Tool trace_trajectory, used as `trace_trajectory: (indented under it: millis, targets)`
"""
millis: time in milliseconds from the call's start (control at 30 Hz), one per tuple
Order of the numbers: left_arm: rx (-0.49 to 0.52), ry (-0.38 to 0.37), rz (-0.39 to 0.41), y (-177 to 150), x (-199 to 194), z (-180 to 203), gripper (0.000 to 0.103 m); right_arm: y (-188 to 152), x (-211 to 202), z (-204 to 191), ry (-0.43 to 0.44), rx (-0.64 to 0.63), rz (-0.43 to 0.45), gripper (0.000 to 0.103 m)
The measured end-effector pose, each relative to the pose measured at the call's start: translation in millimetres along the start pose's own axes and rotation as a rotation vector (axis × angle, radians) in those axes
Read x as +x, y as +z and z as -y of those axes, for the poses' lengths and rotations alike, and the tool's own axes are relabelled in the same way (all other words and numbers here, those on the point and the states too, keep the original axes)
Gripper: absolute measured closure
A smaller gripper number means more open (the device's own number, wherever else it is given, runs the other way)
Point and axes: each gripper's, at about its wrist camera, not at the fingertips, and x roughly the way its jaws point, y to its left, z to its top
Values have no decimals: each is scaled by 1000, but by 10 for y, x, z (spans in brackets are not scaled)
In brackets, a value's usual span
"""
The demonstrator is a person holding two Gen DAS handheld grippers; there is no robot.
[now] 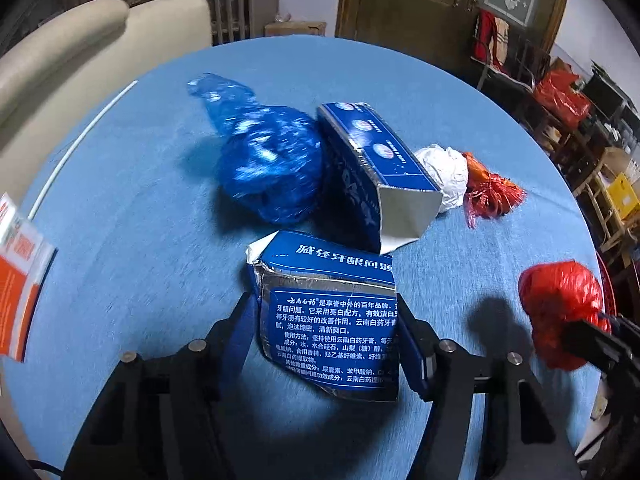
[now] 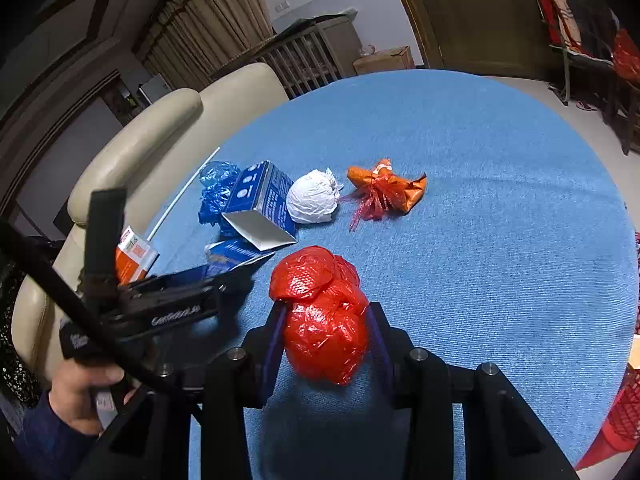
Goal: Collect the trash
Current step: 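Grasp the blue toothpaste box with the left tool while the right tool holds the red bag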
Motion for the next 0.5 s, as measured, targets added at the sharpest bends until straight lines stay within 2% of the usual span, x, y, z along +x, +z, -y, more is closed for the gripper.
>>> trace_trajectory:
  millis: [300,500]
  targets:
    - [-76,8,63,-492,-466,-134,36,-100,-72,-136,26,-2,5,61]
    - [-97,30,87,-627,-636,-218,36,-206,-154,-237,33,-6,10,61]
